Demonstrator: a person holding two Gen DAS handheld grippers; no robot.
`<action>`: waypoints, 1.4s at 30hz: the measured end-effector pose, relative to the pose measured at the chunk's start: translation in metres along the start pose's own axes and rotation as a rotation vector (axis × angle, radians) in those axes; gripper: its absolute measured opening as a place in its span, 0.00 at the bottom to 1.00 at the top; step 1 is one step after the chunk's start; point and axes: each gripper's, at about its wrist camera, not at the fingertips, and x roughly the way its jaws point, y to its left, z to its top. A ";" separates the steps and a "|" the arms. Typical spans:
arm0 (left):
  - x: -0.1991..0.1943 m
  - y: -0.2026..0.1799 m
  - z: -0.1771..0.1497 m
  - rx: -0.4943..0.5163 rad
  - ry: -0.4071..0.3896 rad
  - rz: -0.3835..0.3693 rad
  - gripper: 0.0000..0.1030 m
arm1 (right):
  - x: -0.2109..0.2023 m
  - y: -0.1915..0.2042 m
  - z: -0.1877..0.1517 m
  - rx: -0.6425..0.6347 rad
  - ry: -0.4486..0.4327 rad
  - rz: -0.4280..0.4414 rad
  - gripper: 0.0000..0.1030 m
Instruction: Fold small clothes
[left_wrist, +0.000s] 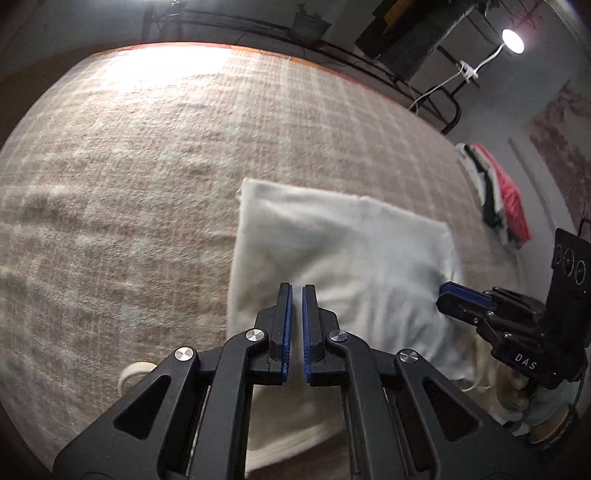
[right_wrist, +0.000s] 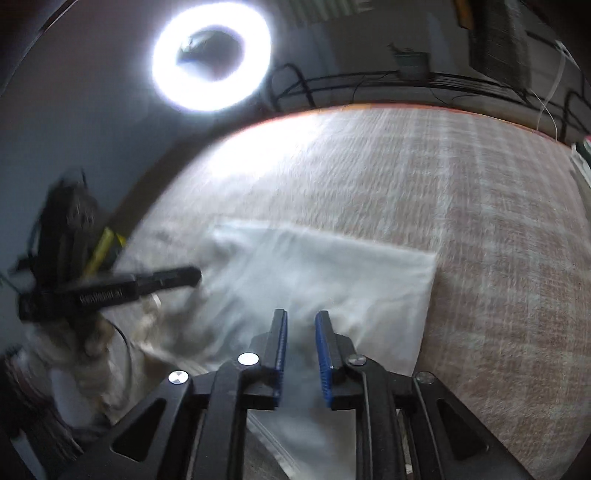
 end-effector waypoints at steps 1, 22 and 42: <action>0.000 0.004 -0.002 0.011 -0.005 0.008 0.01 | 0.005 -0.001 -0.006 -0.011 0.021 -0.020 0.13; -0.031 0.021 -0.037 0.043 0.016 -0.038 0.08 | -0.003 0.037 -0.037 -0.138 0.104 -0.005 0.23; -0.025 0.112 -0.017 -0.367 0.071 -0.306 0.36 | -0.043 -0.102 -0.050 0.382 0.008 0.205 0.42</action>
